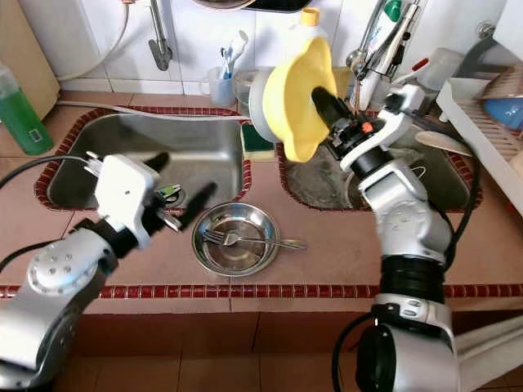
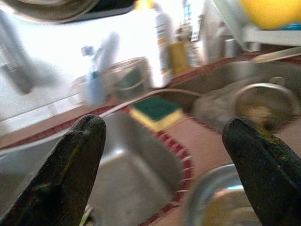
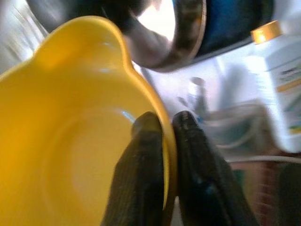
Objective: Kitchen organization
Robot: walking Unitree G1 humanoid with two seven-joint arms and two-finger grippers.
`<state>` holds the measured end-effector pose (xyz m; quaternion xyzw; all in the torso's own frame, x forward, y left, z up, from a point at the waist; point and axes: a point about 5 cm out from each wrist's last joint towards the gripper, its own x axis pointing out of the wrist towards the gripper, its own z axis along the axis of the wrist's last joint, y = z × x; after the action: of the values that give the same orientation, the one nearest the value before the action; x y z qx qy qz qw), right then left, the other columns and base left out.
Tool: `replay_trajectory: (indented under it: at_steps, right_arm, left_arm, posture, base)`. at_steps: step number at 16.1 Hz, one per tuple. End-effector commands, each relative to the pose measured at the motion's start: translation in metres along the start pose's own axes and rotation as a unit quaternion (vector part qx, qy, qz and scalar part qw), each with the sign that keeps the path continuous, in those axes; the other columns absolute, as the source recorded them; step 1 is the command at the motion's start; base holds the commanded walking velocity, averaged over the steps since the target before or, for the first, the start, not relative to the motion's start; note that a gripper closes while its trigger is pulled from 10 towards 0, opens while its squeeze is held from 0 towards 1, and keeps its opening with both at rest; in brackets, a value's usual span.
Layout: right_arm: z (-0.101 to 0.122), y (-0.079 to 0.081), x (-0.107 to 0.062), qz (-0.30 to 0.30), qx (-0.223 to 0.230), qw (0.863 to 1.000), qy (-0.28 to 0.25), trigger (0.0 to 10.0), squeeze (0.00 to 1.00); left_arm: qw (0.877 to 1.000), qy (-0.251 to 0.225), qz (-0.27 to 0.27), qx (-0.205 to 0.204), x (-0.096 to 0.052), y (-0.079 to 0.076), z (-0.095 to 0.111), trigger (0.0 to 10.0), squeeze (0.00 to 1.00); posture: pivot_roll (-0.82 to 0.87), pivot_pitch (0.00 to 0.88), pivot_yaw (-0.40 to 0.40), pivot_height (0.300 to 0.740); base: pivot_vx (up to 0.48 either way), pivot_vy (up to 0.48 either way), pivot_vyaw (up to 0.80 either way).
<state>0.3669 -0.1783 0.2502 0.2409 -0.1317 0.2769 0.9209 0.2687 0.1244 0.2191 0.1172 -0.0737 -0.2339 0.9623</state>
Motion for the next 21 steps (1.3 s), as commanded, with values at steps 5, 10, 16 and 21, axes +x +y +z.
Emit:
replay_trajectory:
  at_steps: [5, 10, 16, 21]
  right_arm:
    - [-0.013, -0.014, -0.012, -0.103, -0.188, 0.977, 0.012, 10.0, 0.00]
    - [-0.036, 0.013, -0.034, -0.097, -0.249, 0.963, -0.045, 10.0, 0.00]
    - [-0.043, 0.028, -0.043, -0.099, -0.257, 0.960, -0.051, 10.0, 0.00]
    - [-0.048, 0.027, -0.043, -0.099, -0.267, 0.958, -0.036, 10.0, 0.00]
  left_arm:
    - [0.988, 0.052, 0.140, -0.037, 0.003, 0.037, -0.029, 10.0, 0.00]
    - [0.980, -0.015, 0.188, -0.057, -0.007, 0.032, -0.045, 10.0, 0.00]
    - [0.979, -0.032, 0.171, -0.108, -0.002, 0.031, -0.044, 10.0, 0.00]
    - [0.976, -0.027, 0.178, -0.125, 0.004, 0.037, -0.043, 10.0, 0.00]
  posture:
    - [-0.03, 0.079, -0.047, 0.740]
    - [-0.03, 0.059, -0.047, 0.740]
    - [-0.03, 0.034, -0.046, 0.740]
    - [-0.03, 0.021, -0.039, 0.740]
  base:
    - [0.000, 0.000, 0.00]
    - [0.000, 0.000, 0.00]
    - [0.000, 0.000, 0.00]
    - [0.000, 0.000, 0.00]
